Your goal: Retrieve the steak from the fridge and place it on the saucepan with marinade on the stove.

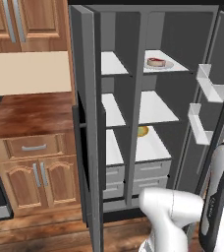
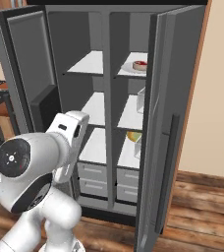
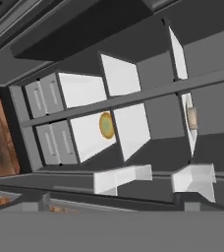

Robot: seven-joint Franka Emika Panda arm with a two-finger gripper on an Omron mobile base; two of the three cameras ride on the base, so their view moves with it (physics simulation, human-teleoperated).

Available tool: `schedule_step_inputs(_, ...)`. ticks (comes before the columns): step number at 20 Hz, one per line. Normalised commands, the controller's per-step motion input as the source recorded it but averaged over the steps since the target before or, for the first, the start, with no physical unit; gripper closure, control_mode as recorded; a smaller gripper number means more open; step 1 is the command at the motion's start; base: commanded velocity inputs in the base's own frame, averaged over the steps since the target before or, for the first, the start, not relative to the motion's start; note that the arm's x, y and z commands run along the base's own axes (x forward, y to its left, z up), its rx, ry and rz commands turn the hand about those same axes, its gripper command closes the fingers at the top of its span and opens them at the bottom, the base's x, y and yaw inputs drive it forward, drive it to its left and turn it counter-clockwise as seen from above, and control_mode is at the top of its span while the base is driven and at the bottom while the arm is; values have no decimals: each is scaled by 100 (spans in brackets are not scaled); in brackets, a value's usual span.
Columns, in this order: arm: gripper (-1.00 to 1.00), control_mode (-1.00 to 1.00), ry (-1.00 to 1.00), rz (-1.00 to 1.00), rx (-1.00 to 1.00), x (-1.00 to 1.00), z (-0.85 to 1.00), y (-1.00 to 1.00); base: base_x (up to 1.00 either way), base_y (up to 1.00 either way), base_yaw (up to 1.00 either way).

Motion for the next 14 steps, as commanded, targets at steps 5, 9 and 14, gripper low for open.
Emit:
schedule_step_inputs(5,-100,-100,-21,-4,-23,35,-44,4,0,0,0)
schedule_step_inputs(9,-100,-100,-29,-11,-20,34,-54,7,0,0,0)
schedule_step_inputs(14,-100,-100,-25,-18,-16,19,-41,19,0,0,0)
